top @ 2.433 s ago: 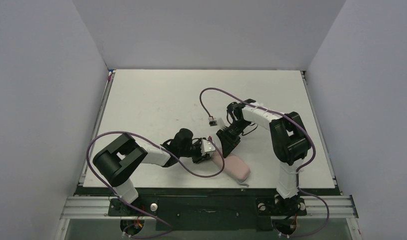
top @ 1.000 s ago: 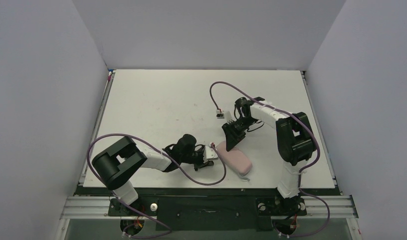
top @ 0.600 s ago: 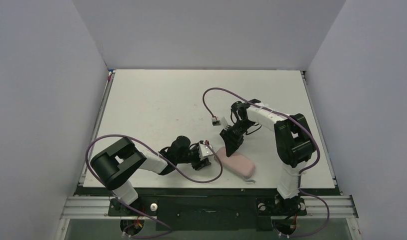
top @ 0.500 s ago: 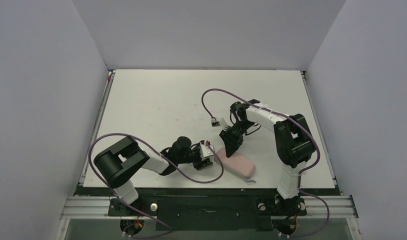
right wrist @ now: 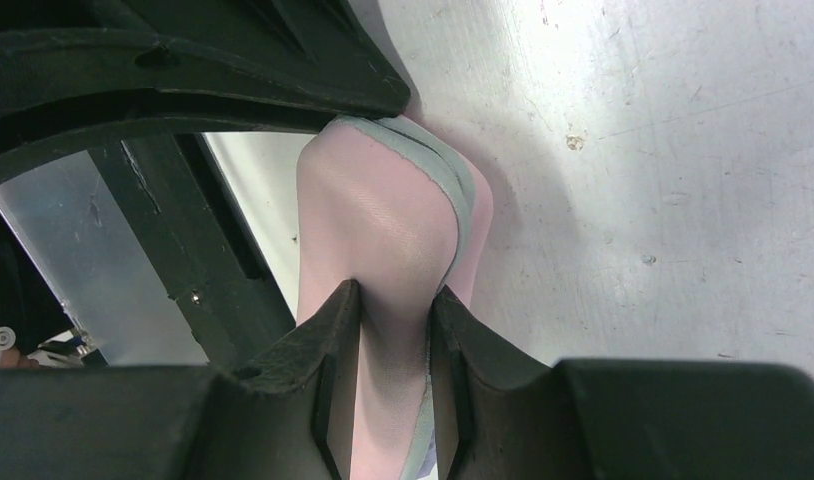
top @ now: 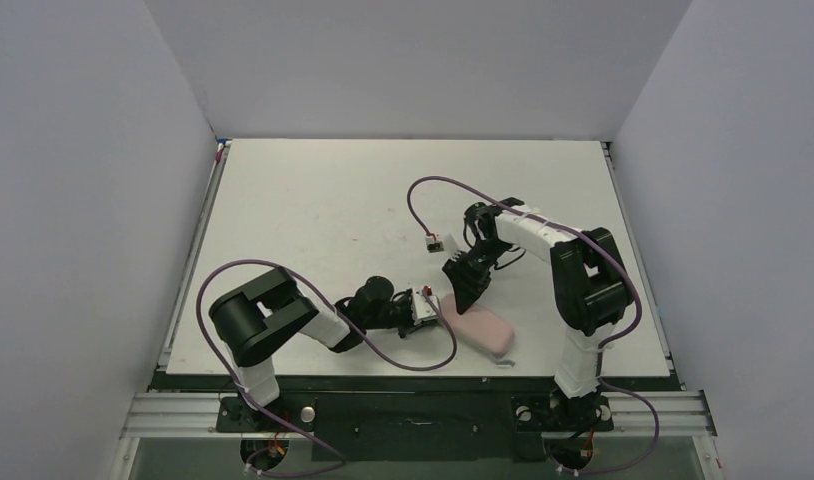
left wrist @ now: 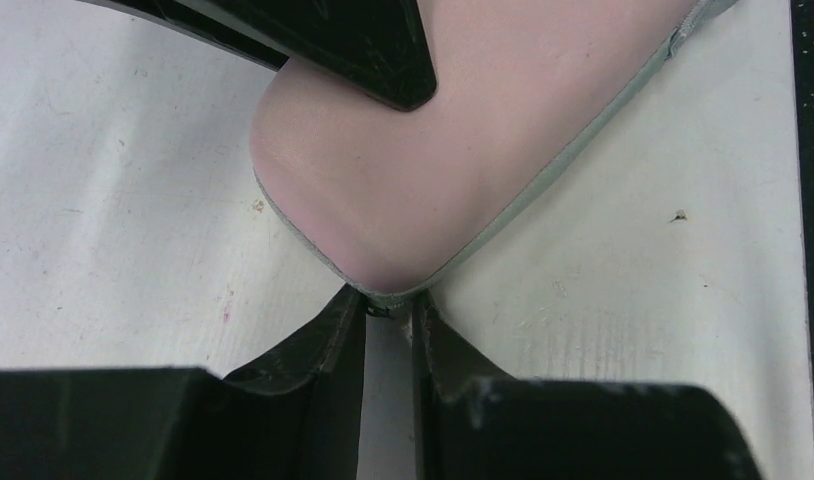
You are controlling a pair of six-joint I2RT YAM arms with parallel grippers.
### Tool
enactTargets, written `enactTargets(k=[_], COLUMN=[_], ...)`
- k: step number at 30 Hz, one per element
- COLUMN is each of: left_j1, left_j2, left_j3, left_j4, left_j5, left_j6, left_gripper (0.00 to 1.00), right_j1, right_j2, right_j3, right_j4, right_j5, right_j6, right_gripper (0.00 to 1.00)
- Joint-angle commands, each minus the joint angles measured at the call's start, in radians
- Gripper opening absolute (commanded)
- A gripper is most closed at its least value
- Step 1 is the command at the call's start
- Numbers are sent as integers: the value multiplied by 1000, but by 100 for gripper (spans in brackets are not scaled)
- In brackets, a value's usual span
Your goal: Open the umbrella
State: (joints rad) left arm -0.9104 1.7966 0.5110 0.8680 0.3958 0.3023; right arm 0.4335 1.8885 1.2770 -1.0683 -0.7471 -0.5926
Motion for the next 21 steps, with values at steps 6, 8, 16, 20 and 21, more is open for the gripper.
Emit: enactTargets(k=[6,8,16,20,21], left_j1=[-11,-12,-15,-35,-46], left_j2=[-21,-23,-12,-39,-54], left_j3=[-31,-22,5,-5,-12], left_j4=[-117,-142,-162,-189,-191], left_j5=[-8,-4,-19,-7,-9], left_j6=[-9,-11,-12,-15,-25], left_gripper=[4,6,2,0,0], right_j1=[-26,-25,-22,-28,-30], right_j2=[-26,-28,-40,-55,-57], right_j3=[-27,-31,-37,-63,-68], right_j4=[125,127,142,194,206], right_j5=[123,121,113,122,130], right_j6=[-42,-42,-28,30,43], right_gripper=[0,0,0,0,0])
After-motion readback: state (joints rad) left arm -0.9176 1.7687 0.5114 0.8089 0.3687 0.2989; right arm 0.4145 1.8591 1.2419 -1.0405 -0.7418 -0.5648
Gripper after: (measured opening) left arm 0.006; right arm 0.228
